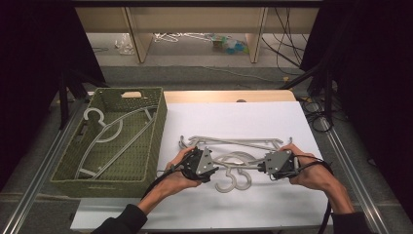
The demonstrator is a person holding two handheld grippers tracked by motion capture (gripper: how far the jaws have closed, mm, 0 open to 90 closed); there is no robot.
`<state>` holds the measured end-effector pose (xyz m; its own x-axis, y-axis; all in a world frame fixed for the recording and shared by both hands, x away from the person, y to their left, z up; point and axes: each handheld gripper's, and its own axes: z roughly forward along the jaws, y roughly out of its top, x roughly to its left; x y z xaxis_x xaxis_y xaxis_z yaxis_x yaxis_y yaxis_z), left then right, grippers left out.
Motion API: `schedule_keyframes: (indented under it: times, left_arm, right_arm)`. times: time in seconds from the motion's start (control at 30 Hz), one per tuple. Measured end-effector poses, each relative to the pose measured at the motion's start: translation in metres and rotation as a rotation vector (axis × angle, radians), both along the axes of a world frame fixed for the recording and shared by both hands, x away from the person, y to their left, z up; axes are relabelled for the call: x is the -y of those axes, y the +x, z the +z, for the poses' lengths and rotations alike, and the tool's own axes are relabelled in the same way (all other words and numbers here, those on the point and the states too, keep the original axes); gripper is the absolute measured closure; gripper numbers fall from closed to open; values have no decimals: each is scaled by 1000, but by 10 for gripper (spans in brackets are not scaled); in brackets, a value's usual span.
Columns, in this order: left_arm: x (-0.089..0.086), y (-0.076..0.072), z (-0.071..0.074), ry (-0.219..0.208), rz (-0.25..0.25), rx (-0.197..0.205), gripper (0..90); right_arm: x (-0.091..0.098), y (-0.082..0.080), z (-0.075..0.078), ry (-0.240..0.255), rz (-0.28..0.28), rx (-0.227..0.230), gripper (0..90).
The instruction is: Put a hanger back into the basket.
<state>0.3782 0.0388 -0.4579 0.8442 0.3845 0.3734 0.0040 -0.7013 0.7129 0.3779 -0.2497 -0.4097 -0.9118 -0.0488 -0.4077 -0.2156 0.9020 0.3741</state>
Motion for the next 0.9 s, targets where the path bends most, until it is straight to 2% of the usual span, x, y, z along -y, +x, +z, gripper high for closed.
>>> schedule_keyframes:
  times: [0.1, 0.23, 0.4, 0.43, 0.47, 0.5, 0.6, 0.63, 0.7, 0.77, 0.83, 0.87, 0.9]
  left_arm:
    - [3, 2, -3, 21, -14, 7, 405]
    - [8, 5, -6, 35, -25, 22, 417]
    - [16, 9, -9, 68, -57, 26, 544]
    - [18, 8, -9, 89, -75, 43, 544]
    - [19, 8, -9, 104, -79, 57, 607]
    - [19, 10, -7, 122, -89, 70, 611]
    - [17, 11, -2, 98, -84, 81, 662]
    - [16, 11, 2, 117, -104, 100, 674]
    - [16, 11, 4, 126, -112, 96, 692]
    - [16, 10, 8, 148, -135, 141, 710]
    - [16, 10, 10, 147, -136, 155, 717]
    - [16, 10, 13, 154, -147, 167, 726]
    - [16, 9, 15, 154, -150, 169, 738]
  right_arm:
    - [0, 0, 1, 7, 15, -3, 825]
    - [-1, -1, 2, 6, -1, 4, 824]
    - [-2, -1, 2, 9, 3, -7, 824]
    - [-2, -1, 2, 9, 16, 4, 823]
    - [-1, -1, 2, 14, 22, -6, 823]
    - [-1, -2, 2, 14, 12, -8, 823]
    - [0, 0, 2, 13, 8, 0, 813]
    - [1, 0, 1, 19, 10, 3, 811]
    - [2, 0, 2, 33, -1, 1, 808]
    - [3, 1, 3, 50, -16, 20, 806]
    - [4, 2, 4, 61, -34, 33, 803]
    - [5, 2, 4, 80, -63, 31, 786]
    - [7, 5, 4, 85, -88, 54, 736]
